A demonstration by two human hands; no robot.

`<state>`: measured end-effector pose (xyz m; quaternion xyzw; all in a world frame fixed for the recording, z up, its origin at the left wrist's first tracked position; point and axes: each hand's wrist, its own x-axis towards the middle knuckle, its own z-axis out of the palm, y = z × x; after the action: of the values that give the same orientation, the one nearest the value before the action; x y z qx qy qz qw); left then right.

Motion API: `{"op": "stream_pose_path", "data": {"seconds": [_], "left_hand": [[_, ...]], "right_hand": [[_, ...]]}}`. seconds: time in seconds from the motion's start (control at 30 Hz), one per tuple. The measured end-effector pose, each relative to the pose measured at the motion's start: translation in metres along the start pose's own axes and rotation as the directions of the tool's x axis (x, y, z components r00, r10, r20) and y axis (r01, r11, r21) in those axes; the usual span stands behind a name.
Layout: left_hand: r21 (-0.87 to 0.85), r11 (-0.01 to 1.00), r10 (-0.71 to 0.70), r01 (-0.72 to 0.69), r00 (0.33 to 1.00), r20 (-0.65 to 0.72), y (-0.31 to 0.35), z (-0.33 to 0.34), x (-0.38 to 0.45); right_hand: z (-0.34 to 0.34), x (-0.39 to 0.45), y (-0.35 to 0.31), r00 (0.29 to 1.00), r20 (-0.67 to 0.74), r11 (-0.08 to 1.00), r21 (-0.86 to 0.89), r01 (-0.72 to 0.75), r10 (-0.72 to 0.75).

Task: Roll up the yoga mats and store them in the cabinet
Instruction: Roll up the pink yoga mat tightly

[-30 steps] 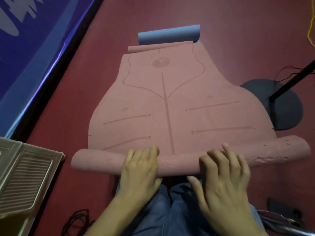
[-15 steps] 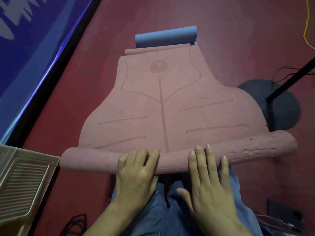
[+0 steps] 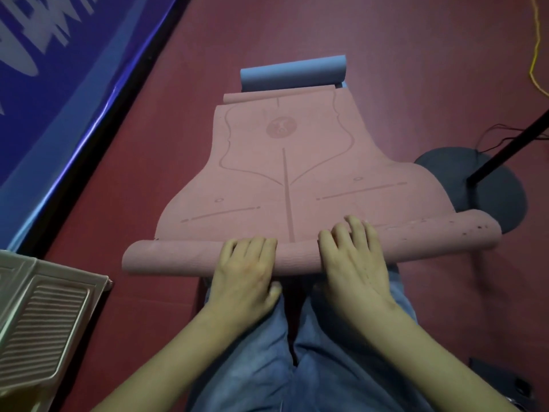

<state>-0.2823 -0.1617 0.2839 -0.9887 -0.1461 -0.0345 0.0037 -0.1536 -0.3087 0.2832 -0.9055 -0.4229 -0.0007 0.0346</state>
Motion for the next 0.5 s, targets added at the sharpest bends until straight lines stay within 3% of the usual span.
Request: {"op": "stream_pose_path", "data": {"seconds": [0.17, 0.33, 0.5], "left_hand": [[0.062, 0.994, -0.099, 0.089, 0.978, 0.184, -0.006, -0.013, 0.040], [0.064, 0.992, -0.119, 0.111, 0.983, 0.139, 0.006, -0.024, 0.029], [-0.037, 0.993, -0.108, 0.111, 0.990, 0.087, 0.040, -0.022, -0.029]], "right_hand": [[-0.007, 0.030, 0.005, 0.999, -0.011, 0.998, -0.035, -0.044, 0.044], [-0.015, 0.010, 0.002, 0.990, -0.131, 0.998, 0.018, -0.058, 0.060], [-0.016, -0.064, 0.003, 0.968, -0.251, 0.980, 0.196, 0.040, 0.011]]}}
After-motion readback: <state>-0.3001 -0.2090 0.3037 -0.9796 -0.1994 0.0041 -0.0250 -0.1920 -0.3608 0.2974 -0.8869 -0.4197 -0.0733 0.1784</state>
